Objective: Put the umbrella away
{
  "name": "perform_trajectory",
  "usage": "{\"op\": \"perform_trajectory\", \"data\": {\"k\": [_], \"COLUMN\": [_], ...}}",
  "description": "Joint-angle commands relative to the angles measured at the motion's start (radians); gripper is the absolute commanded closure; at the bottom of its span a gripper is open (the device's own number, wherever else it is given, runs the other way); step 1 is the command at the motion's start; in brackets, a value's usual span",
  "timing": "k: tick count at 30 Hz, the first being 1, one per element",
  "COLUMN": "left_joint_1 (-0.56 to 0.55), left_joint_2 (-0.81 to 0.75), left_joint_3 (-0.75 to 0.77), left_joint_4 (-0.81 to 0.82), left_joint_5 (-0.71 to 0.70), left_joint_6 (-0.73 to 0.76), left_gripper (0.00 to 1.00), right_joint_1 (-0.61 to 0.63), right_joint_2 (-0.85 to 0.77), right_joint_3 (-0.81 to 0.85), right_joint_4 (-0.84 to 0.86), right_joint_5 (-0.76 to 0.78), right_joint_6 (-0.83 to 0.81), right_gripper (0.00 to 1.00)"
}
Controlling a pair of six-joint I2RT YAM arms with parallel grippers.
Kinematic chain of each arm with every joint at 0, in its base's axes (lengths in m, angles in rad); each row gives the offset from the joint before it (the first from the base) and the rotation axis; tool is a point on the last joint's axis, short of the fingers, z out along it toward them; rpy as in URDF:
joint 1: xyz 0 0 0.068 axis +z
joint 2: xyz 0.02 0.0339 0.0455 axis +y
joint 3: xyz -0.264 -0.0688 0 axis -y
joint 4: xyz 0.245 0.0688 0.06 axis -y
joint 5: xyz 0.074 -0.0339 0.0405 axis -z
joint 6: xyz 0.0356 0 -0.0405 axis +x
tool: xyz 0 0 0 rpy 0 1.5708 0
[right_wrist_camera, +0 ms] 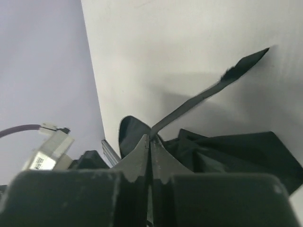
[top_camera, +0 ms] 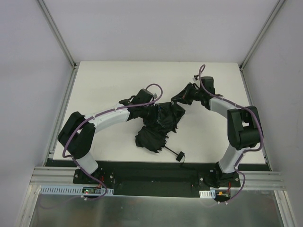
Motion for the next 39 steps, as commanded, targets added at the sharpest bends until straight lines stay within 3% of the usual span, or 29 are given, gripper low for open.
{"op": "perform_trajectory", "data": {"k": [1, 7, 13, 17, 22, 27, 30, 39], "left_joint_1": [0.013, 0.014, 0.017, 0.019, 0.017, 0.013, -0.001, -0.004], "left_joint_2": [-0.032, -0.091, -0.182, -0.141, 0.031, 0.112, 0.132, 0.131], "left_joint_3": [0.009, -0.021, -0.063, -0.039, 0.018, 0.014, 0.009, 0.001], "left_joint_4": [0.000, 0.003, 0.008, 0.016, 0.065, 0.083, 0.088, 0.088], "left_joint_5": [0.015, -0.045, -0.136, -0.134, -0.036, -0.041, -0.044, -0.048], "left_joint_6": [-0.020, -0.040, -0.095, -0.095, -0.092, -0.101, -0.121, -0.104], "left_gripper": [0.60, 0.66, 0.59, 0.49, 0.51, 0.57, 0.57, 0.54], "right_joint_1": [0.031, 0.121, 0.163, 0.109, 0.043, -0.021, -0.066, -0.080], "right_joint_2": [-0.031, -0.118, 0.035, 0.171, 0.274, 0.284, 0.270, 0.270], "right_joint_3": [0.103, 0.107, 0.142, 0.186, 0.188, 0.139, 0.107, 0.174], "right_joint_4": [0.082, 0.224, 0.563, 0.605, 0.628, 0.594, 0.489, 0.006], "right_joint_5": [-0.088, -0.217, -0.323, -0.363, -0.411, -0.382, -0.330, -0.110], "right_joint_6": [0.019, 0.165, 0.365, 0.317, 0.234, 0.161, 0.061, -0.324], "right_gripper": [1.00, 1.00, 1.00, 1.00, 0.98, 0.92, 0.80, 0.92]}}
